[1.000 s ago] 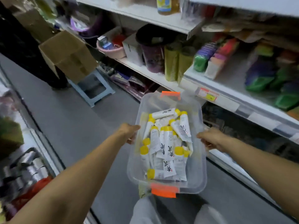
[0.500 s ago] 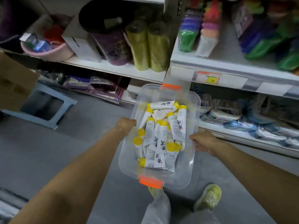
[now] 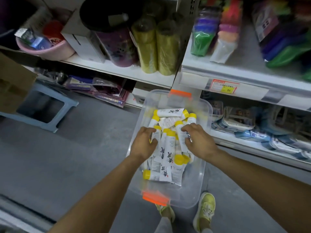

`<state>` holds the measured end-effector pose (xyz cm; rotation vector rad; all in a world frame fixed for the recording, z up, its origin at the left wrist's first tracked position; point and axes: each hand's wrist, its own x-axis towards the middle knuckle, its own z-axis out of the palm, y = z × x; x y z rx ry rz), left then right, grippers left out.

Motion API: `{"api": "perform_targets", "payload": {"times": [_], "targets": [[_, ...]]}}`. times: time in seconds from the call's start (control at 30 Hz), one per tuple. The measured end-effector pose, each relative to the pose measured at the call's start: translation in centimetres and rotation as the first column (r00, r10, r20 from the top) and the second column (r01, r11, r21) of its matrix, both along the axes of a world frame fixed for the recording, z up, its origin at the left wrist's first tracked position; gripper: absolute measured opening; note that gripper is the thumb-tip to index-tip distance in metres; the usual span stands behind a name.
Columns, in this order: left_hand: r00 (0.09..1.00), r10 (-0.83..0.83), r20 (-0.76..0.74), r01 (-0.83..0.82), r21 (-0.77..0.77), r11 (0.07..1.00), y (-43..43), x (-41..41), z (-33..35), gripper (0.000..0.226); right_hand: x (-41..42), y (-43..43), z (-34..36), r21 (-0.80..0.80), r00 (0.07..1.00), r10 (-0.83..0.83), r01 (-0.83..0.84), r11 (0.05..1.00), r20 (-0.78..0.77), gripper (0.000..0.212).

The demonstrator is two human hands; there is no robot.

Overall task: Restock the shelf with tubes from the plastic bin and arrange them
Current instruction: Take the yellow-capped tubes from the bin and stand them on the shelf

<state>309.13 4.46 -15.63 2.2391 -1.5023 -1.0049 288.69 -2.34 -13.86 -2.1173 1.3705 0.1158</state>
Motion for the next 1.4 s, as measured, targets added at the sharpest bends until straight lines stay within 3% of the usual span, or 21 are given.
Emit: {"api": "perform_targets", "payload": {"times": [0.07,0.17,0.27,0.37,0.5,0.6,0.73,0.87,0.97,1.03,1.13,1.2,1.27,1.4], "targets": [[1.000,-0.011,-0.027,0.012,0.062,0.998,-0.5,-0.6,-1.3,0.036,1.2,-1.2,-1.4,0.076,0.996,0.057,-0.051,0.996,-0.073,0.042],[0.997,0.033,-0.067,-0.027,0.087,0.996,-2.4,-1.5,-3.0,0.041,2.3,-3.0,-4.0,0.150,0.980,-0.013,0.044,0.988,-0.201,0.045],[0.995,0.036,-0.096,-0.025,0.114,0.993,-4.3,-3.1,-4.5,0.064,3.1,-3.9,-6.0,0.182,0.963,-0.100,0.148,0.972,-0.249,0.045],[0.997,-0.081,0.006,0.078,0.169,0.983,-5.5,-4.4,-5.9,0.081,4.2,-4.7,-7.2,0.136,0.954,-0.151,0.191,0.972,-0.258,0.046],[0.976,-0.162,0.143,0.128,0.225,0.966,-6.0,-5.1,-6.7,0.074,4.9,-5.6,-7.9,0.122,0.948,-0.154,0.194,0.973,-0.279,0.048],[0.977,-0.152,0.148,0.105,0.284,0.953,-5.6,-5.0,-6.3,0.067,4.8,-5.9,-7.5,0.177,0.951,-0.133,0.186,0.966,-0.278,0.039],[0.991,-0.105,0.083,0.074,0.313,0.947,-4.5,-4.3,-3.8,0.051,3.5,-5.5,-5.6,0.232,0.966,-0.157,0.204,0.951,-0.205,0.035],[0.996,-0.033,0.088,0.004,0.314,0.949,-2.7,-3.5,1.0,0.047,1.0,-4.7,-1.3,0.216,0.979,-0.205,0.204,0.955,-0.018,0.045],[0.982,0.190,-0.003,-0.180,0.306,0.935,-1.1,-2.7,4.3,0.035,-1.3,-4.0,2.9,0.291,0.916,-0.355,0.293,0.911,0.189,0.032],[0.873,0.446,-0.199,-0.377,0.308,0.874,0.1,-2.7,7.0,0.037,-2.7,-3.5,5.8,0.357,0.815,-0.512,0.409,0.840,0.270,0.028],[0.529,0.694,-0.489,-0.574,0.397,0.716,2.0,-3.5,10.7,0.024,-4.8,-2.5,10.0,0.539,0.585,-0.731,0.511,0.669,0.353,0.027],[0.291,0.703,-0.649,-0.586,0.460,0.667,2.8,-4.9,12.7,0.020,-6.2,-1.8,12.6,0.656,0.425,-0.829,0.516,0.551,0.363,0.028],[0.120,0.648,-0.752,-0.552,0.492,0.673,3.1,-6.7,14.8,0.017,-7.4,-1.3,14.9,0.732,0.321,-0.871,0.475,0.488,0.372,0.024],[-0.011,0.506,-0.862,-0.469,0.451,0.759,2.8,-11.4,20.4,0.006,-9.2,-0.7,20.0,0.806,0.268,-0.866,0.325,0.494,0.423,0.022]]}}
